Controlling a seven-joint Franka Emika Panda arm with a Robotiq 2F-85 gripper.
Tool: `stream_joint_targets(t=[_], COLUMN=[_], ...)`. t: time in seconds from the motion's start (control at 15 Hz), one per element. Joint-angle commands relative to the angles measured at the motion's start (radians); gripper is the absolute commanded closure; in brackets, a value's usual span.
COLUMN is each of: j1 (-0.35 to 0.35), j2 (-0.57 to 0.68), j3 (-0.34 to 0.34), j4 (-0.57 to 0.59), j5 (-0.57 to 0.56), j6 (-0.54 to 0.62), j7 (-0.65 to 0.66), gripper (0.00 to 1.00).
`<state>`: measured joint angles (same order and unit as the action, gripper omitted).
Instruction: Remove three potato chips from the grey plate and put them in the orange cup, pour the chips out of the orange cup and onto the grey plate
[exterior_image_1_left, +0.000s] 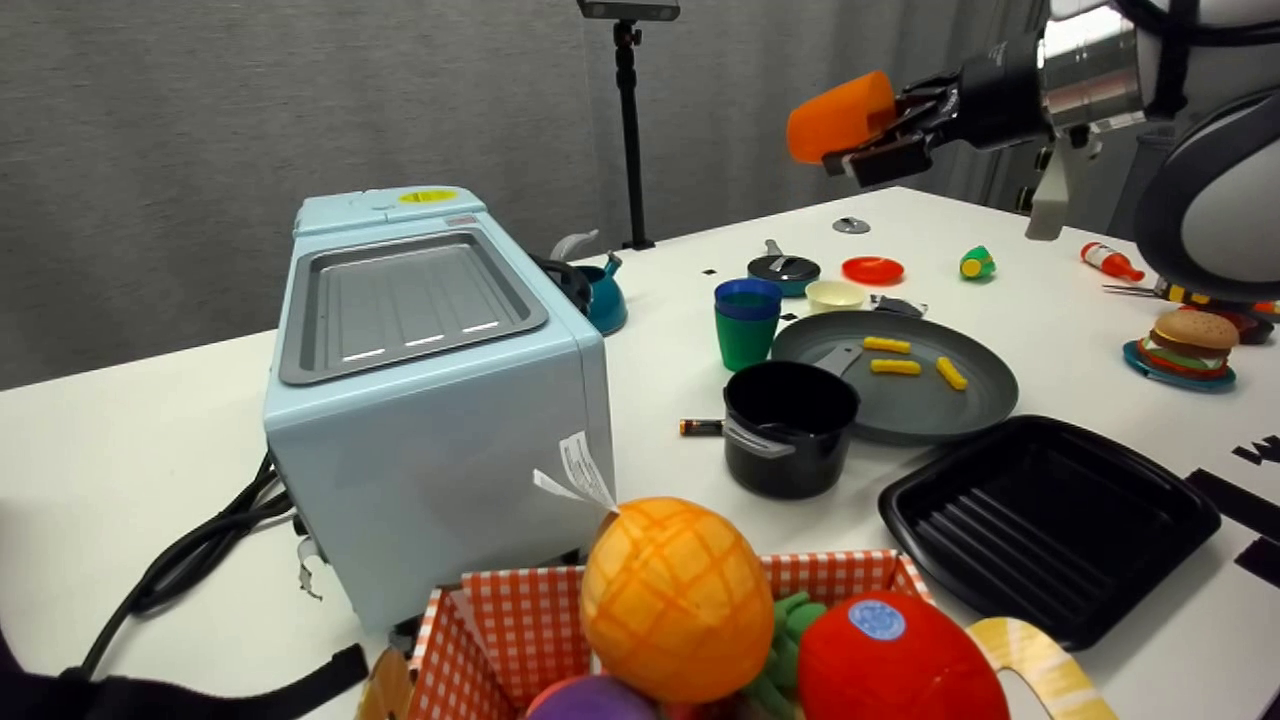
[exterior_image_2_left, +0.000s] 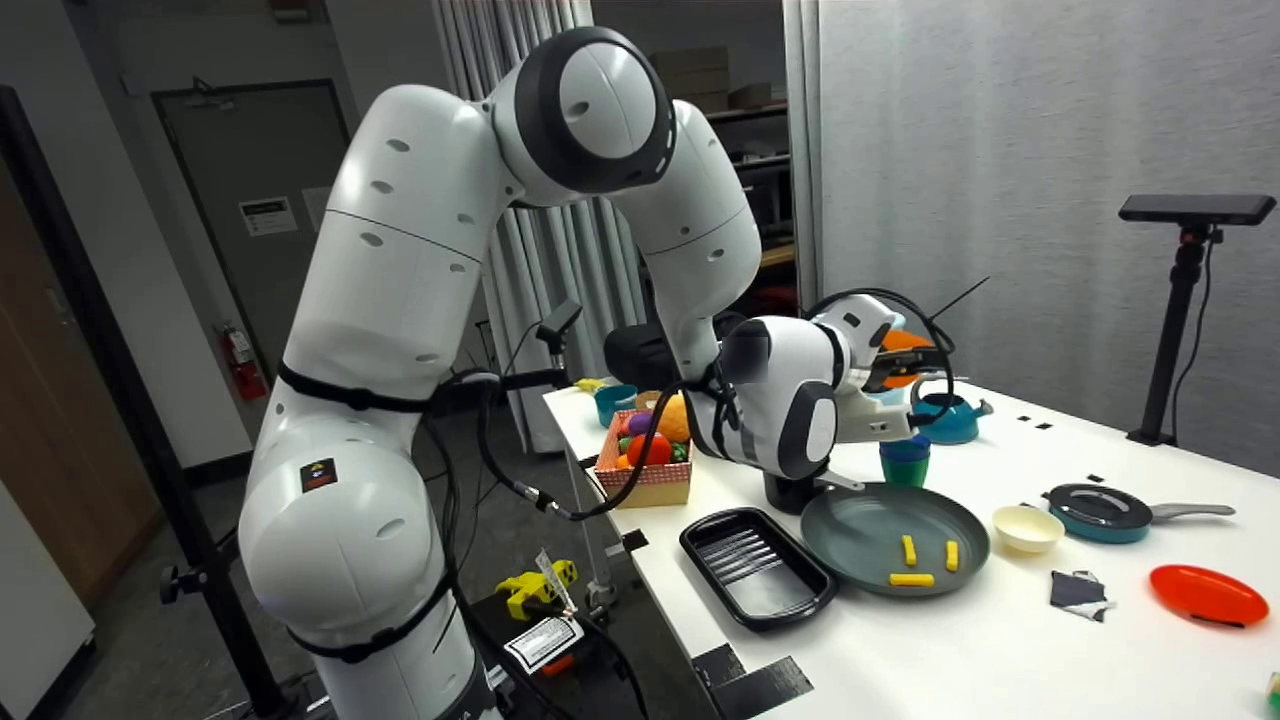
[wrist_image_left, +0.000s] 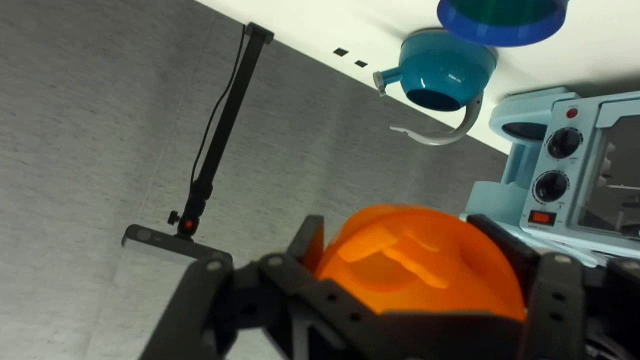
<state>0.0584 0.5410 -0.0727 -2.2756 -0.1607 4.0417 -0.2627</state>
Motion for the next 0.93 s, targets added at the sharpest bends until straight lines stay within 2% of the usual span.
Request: stream_joint_targets(t=[0.0, 0.27, 0.33, 0.47, 0.6, 0.87], j1=[0.011, 0.006, 0.007, 0.008, 0.009, 0.009], j2=[0.047, 0.105, 0.080, 0.088, 0.107, 0.108], j3=[-0.007, -0.009, -0.008, -0.008, -0.008, -0.009], j4=[0.008, 0.030, 0.095, 0.133, 0.157, 0.224], j5=[0.042, 0.049, 0.046, 0.051, 0.066, 0.076], j6=[0.137, 0.278, 0.193, 0.180, 0.225, 0.205], j7=[-0.050, -0.062, -0.050, -0.050, -0.054, -0.049], gripper=[0.51, 0.51, 0.51, 0.51, 0.51, 0.51])
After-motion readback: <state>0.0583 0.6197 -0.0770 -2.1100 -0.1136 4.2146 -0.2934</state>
